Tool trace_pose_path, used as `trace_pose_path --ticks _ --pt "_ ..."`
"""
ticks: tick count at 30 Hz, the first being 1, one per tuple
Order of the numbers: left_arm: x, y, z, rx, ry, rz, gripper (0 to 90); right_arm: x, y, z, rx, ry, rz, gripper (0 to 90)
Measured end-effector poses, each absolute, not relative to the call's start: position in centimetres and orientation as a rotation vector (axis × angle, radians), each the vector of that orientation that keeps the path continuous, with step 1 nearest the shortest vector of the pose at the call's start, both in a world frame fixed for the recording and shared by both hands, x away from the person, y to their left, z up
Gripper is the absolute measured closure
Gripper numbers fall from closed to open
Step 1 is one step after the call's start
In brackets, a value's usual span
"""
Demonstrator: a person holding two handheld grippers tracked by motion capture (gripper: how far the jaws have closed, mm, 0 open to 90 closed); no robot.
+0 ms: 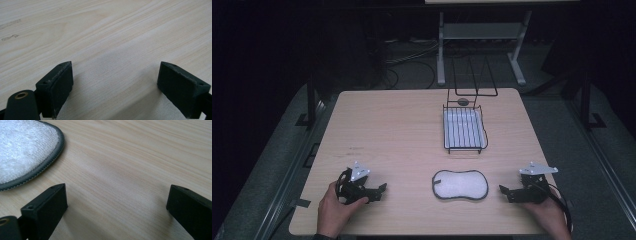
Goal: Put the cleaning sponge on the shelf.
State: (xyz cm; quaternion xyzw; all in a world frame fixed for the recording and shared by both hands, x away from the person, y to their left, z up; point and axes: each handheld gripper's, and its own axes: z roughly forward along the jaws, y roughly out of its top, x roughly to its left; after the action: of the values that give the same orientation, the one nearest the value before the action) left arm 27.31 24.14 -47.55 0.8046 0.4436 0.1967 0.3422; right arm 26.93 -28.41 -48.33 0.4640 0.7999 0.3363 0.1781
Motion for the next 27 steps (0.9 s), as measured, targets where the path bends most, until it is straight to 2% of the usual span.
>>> trace_pose_path --ticks 10,18,21,26,27 --pt "27.3 24.1 -47.6 2.091 1.154 0.511 12.5 27.0 -28.4 -48.3 1.315 2.264 0.951 3.8" --pt "27.3 24.1 -47.6 2.092 1.154 0.511 12.5 26.4 -28.3 -47.0 1.332 2.309 0.950 30.7" --pt "27.3 24.1 -47.6 2.092 1.154 0.511 12.5 26.3 -28.3 -46.4 1.328 2.318 1.005 45.9" --pt "27.3 24.1 -47.5 2.092 1.153 0.511 12.5 25.9 -28.0 -45.5 1.274 2.348 1.095 78.0" --pt "27.3 24.1 -47.5 2.092 1.153 0.511 12.6 25.9 -28.0 -45.5 1.274 2.348 1.095 78.0"
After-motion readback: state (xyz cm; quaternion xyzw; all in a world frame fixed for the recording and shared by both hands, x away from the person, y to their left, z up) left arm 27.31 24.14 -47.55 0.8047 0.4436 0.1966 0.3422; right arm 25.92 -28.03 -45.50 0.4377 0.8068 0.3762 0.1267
